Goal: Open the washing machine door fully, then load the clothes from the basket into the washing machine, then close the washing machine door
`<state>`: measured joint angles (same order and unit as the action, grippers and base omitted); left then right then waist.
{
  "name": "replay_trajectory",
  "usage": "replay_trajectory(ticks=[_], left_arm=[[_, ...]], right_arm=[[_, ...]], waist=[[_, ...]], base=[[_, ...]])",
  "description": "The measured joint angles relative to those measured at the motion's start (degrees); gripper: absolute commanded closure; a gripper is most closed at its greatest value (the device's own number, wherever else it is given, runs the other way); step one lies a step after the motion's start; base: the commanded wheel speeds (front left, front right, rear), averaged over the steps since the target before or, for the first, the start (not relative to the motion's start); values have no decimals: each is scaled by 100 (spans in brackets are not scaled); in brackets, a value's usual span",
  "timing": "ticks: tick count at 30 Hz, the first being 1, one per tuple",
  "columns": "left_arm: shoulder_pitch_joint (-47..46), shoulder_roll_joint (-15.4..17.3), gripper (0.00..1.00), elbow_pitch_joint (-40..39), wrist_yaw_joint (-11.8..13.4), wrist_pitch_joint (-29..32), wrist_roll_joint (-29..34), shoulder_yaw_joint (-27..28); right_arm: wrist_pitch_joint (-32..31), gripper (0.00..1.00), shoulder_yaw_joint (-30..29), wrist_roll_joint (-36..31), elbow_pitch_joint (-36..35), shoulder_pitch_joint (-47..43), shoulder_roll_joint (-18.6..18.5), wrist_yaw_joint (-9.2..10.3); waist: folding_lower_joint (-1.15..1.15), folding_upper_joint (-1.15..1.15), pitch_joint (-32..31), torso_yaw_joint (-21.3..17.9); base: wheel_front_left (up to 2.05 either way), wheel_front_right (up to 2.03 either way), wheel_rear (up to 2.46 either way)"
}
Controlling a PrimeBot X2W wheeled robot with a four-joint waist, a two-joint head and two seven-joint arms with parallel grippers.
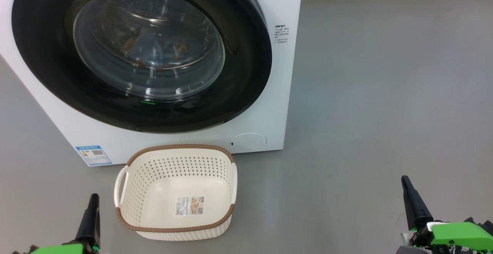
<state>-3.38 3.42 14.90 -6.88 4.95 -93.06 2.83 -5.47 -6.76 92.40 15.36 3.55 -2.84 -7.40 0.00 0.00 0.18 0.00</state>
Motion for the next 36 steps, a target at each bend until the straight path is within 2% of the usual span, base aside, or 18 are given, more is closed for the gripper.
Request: replay_trajectory(ticks=[36], left_arm=[[-44,-42,100,2,0,53,5,65]], right_arm=[[-34,100,-36,-1,2,0,2,0]], waist=[[0,0,0,0]], base=[[0,0,0]])
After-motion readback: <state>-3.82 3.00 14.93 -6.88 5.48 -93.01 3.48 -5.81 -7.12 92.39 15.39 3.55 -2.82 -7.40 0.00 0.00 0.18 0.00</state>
